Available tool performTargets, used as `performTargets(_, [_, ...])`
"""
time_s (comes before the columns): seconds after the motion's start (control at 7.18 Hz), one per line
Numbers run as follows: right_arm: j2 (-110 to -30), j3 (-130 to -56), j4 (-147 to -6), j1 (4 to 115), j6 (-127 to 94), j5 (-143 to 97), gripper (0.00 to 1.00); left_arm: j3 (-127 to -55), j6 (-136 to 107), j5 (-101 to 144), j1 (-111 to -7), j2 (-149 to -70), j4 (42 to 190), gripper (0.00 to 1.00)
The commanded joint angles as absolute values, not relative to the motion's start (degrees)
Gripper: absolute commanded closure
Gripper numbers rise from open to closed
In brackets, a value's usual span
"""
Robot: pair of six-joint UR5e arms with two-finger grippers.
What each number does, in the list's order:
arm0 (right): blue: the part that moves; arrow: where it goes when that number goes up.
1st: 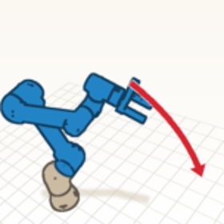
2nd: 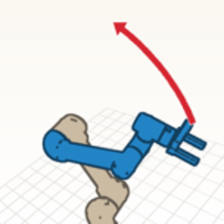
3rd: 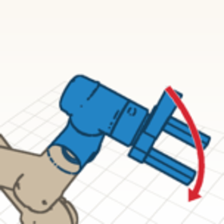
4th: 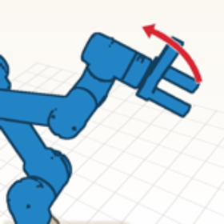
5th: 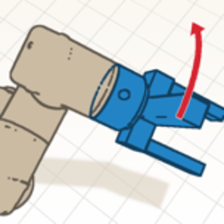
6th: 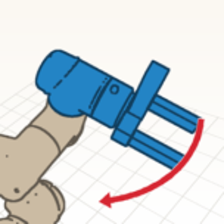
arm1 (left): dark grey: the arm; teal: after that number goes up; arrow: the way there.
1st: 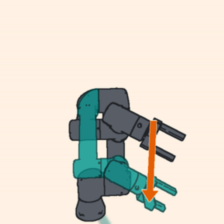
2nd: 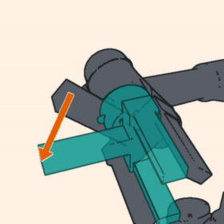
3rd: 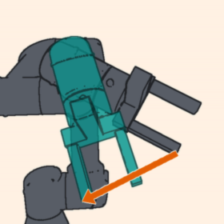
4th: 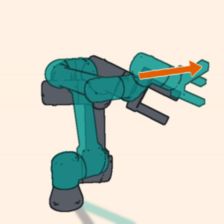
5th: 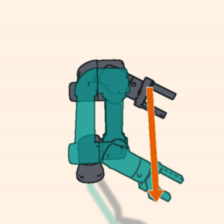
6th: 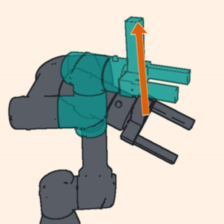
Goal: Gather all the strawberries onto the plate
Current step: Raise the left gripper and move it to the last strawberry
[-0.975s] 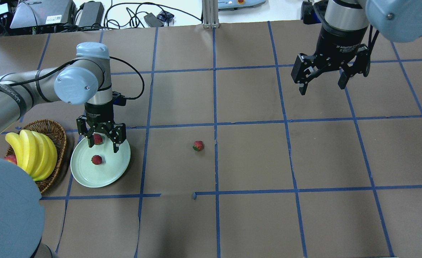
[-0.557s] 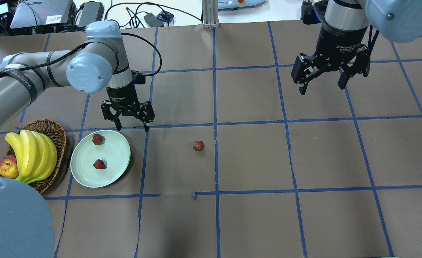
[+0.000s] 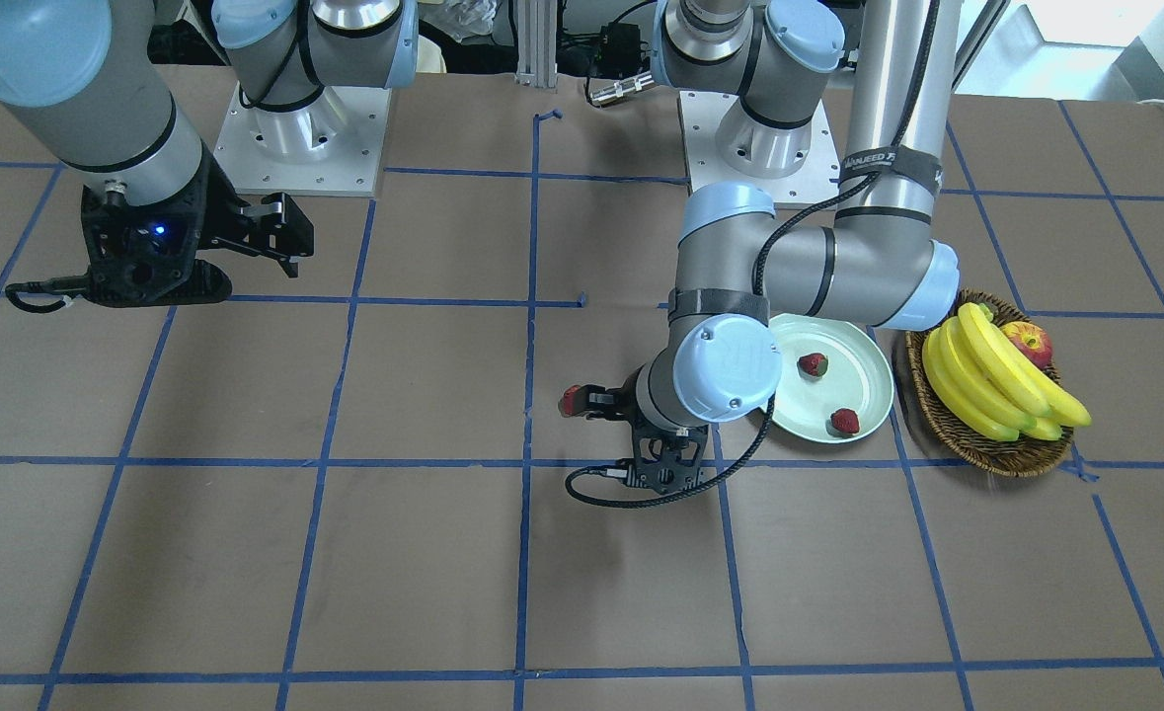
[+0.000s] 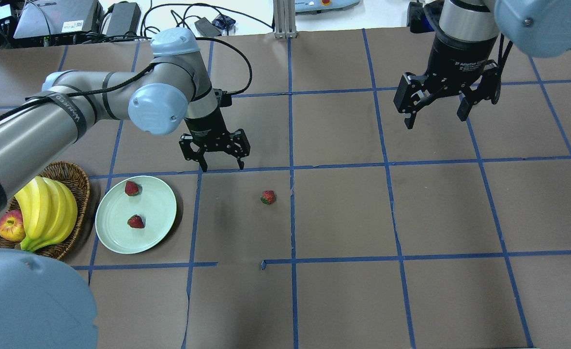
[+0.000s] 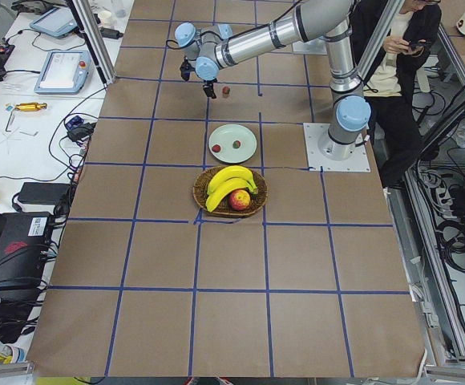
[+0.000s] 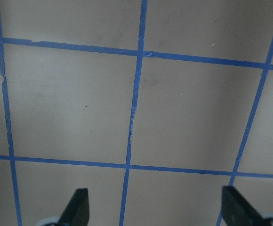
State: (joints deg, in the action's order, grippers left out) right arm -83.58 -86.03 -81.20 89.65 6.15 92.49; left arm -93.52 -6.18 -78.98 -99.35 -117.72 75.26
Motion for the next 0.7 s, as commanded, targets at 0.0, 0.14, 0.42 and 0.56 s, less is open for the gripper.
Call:
performTargets(0.0, [-83.58, -86.48, -81.30, 89.65, 6.15, 92.55, 0.00, -93.69, -8.87, -76.12, -102.47, -120.66, 73.13, 0.06])
performTargets(0.14, [-83.58, -86.48, -81.30, 89.65, 6.24, 92.55, 0.00, -93.78, -8.96, -76.11, -103.00, -121.11, 73.21, 0.07])
performTargets(0.42, [-83.50, -86.57, -81.39, 89.65, 6.24, 92.55, 0.00, -94.48, -8.88, -76.20, -103.18, -121.46, 73.92, 0.24])
performTargets(0.56, [-83.50, -86.57, -81.30, 89.65, 6.24, 92.55, 0.00, -94.83, -8.88, -76.20, -103.18, -121.46, 74.09, 0.31])
